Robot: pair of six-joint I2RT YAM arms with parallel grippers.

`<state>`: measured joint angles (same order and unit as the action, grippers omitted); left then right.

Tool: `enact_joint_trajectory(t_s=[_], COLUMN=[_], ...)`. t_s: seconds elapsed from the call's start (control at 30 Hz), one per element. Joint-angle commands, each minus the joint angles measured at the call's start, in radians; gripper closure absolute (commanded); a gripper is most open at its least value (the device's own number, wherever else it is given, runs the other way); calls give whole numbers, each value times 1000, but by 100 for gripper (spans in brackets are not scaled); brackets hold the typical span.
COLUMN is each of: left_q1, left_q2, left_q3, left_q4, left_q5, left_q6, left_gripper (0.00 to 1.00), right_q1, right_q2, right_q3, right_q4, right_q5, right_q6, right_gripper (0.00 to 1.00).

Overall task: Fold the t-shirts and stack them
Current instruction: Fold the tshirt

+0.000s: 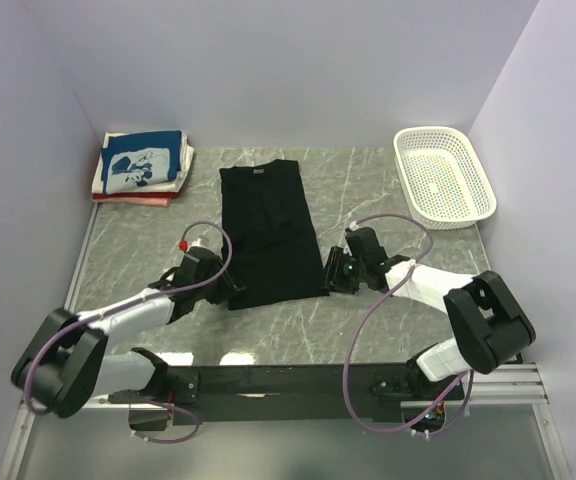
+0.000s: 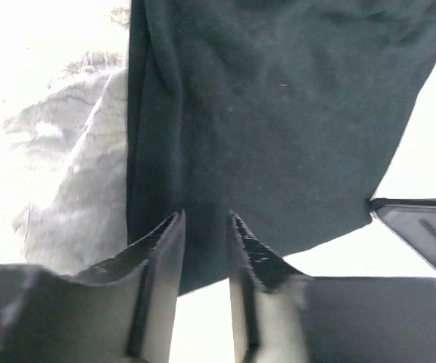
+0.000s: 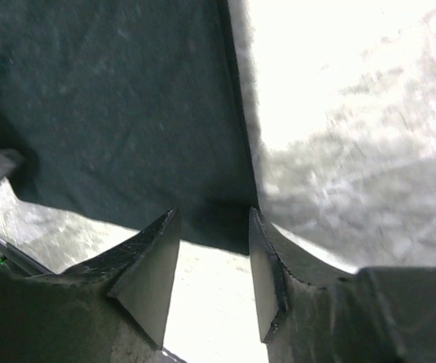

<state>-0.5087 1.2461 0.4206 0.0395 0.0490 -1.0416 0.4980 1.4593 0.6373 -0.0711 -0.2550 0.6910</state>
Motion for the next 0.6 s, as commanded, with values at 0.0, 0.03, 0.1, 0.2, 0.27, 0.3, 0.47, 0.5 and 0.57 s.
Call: enact_joint_trajectory(t_s=[0.0,0.03,0.1,0.2,0.27,0.3,0.47,0.5,0.57], left_q1=[-2,-4,-2,-4,-4,-4,-13,-14,-22], left_q2=[-114,-135,-195,-266,-305,-318,-366,-370,-373], left_q3=[-3,-8,-17,-58,-103,-136,-215,-223,-240], left_q4=[-36,-99,-131,-174,-181,-178,-142,-130,-115], left_q5=[-46,-46,-46,-83,-80,-68,-38,-38,-35], left_q6=[-6,-11,-32,-77,-101,-109,-152,-156,-167], left_gripper=[61,58,56,55,54,54,54,54,54], right_q1=[4,4,4,5,4,4,4,4,4], right_q2=[-57,-59,-59,-48,-40,-40,-25,-24,-16], right_q3=[-33,-43,-53,-73,-83,-87,-102,-103,-106], right_q4=[8,16,37,68,94,106,134,140,148], right_q5=[10,-3,-16,-49,-61,-59,-40,-38,-35], right_q6=[4,7,16,39,56,59,76,79,85], right_gripper=[50,49,48,47,47,47,51,52,55])
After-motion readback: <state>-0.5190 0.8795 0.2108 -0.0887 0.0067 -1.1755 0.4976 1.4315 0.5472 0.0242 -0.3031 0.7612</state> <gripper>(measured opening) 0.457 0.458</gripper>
